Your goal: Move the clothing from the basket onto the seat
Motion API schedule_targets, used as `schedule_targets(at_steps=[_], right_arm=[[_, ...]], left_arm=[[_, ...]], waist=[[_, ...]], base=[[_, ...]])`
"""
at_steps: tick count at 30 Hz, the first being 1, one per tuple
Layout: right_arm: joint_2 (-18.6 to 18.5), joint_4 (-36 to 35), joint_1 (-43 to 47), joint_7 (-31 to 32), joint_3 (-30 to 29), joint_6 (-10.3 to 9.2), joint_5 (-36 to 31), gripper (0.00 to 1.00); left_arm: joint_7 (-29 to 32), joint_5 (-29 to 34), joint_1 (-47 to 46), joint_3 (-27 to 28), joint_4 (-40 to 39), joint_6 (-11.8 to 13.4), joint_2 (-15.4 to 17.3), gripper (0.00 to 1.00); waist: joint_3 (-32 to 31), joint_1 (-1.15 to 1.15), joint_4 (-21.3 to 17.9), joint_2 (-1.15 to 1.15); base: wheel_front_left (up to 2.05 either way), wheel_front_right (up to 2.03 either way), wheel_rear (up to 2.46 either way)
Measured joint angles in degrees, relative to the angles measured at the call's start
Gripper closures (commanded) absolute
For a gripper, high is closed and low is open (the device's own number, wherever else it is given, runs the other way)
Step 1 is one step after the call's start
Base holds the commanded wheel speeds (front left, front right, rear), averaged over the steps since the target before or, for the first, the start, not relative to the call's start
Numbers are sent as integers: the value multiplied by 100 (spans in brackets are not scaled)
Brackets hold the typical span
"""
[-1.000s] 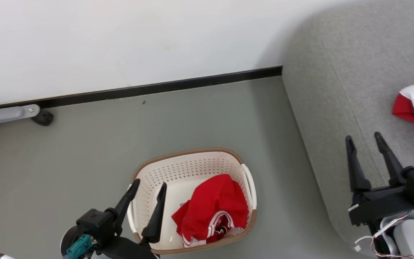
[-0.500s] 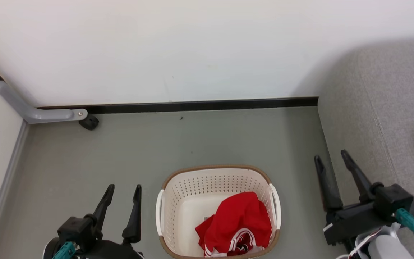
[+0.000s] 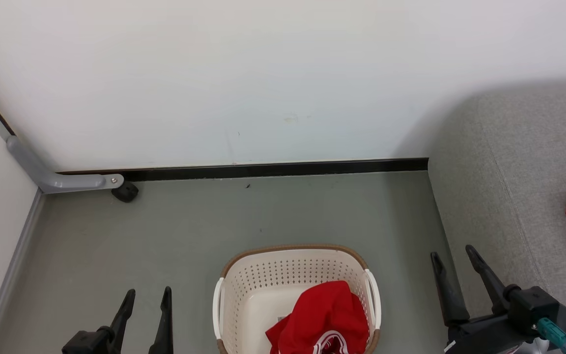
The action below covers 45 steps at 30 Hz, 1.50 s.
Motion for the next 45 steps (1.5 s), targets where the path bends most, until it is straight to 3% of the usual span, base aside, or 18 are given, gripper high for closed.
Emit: schedule_targets(at_steps=[11,24,45], right_arm=[[11,-205,1,0,-37,-1,-18,0],[124,-532,-77,0,-11,-102,-201,0],[341,-833,-647,0,324,-248,-243,0]], left_arm=[[-49,0,37,32,-98,-22,-3,0],[-27,160,-171,-353,-232,-267,38,0],[1002,701,-1530,-877,56,-697,588,0]], waist=[[104,1,-189,0],[742,1,-487,0],[2251,2,-1399,1]], base=[[0,0,0],[0,0,0],[0,0,0]])
